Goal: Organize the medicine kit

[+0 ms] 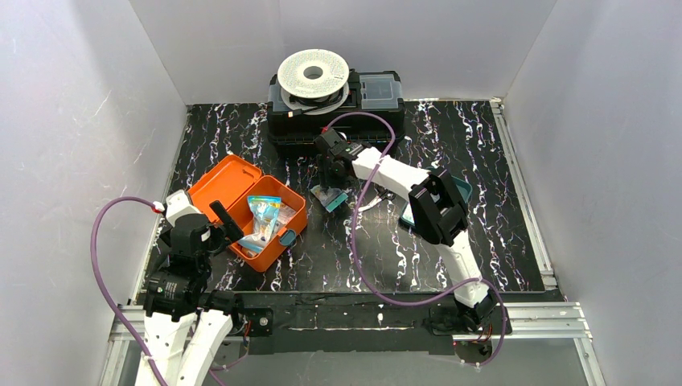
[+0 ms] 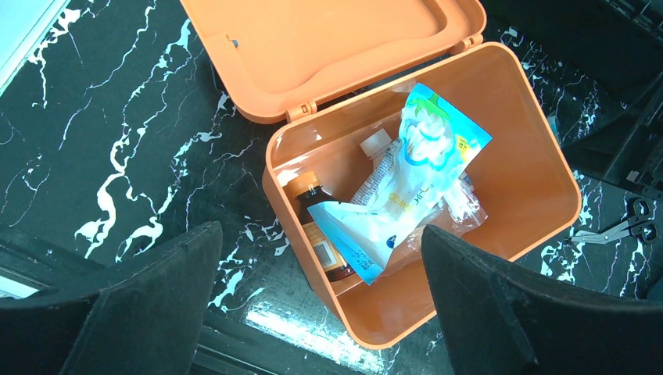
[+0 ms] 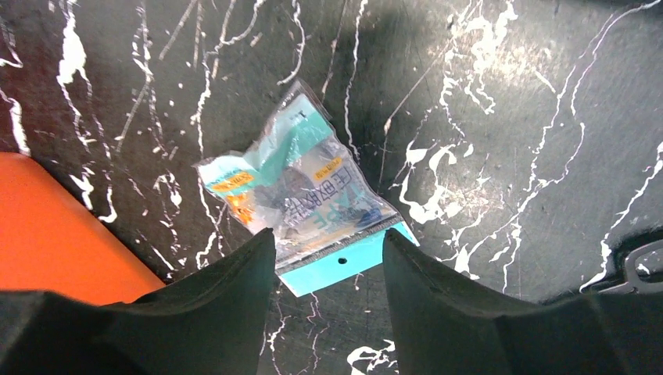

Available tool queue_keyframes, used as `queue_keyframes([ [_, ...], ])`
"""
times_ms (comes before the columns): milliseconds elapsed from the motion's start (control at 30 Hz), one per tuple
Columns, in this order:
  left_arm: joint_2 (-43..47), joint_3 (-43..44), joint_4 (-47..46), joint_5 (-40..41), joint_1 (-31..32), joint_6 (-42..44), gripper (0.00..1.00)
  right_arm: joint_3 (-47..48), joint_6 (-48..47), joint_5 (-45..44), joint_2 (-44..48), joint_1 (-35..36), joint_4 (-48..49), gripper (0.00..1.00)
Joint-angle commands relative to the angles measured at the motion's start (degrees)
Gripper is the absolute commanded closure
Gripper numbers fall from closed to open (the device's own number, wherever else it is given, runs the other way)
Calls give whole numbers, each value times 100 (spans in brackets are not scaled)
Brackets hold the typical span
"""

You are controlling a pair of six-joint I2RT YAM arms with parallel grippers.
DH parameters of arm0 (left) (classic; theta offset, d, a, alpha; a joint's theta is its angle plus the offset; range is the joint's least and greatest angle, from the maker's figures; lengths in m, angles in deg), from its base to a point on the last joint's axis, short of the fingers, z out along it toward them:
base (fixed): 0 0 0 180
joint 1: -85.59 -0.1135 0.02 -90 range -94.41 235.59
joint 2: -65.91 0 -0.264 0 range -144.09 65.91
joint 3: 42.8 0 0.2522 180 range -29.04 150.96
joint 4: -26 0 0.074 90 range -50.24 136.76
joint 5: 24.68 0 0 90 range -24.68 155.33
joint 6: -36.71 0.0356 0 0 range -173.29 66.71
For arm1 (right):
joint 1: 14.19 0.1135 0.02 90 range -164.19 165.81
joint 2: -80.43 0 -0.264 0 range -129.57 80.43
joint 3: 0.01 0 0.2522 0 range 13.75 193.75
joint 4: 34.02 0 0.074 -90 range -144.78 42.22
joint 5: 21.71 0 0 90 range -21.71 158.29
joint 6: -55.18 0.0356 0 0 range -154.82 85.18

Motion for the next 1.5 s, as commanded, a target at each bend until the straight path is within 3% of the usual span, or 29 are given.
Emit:
queue_keyframes([
  [0, -7, -31, -32, 26, -2, 60, 0, 442, 66, -182, 126, 23, 146, 40],
  [267, -32, -29, -39, 16, -6, 60, 1, 996, 59, -363, -398, -5, -91, 39],
  [667, -34, -29, -38, -5, -1, 60, 0, 831, -8, -372, -614, -15, -126, 41],
  [1233, -67, -21, -45, -47, -6, 62, 1, 963, -253, -269, -1030, -14, -920, 47],
  [1300, -64, -20, -47, -55, 0, 67, 0, 868, -259, -224, -1011, -6, -976, 51],
  [1467, -50, -20, -43, -55, -3, 66, 1, 238, -248, -195, -685, -6, -787, 72],
])
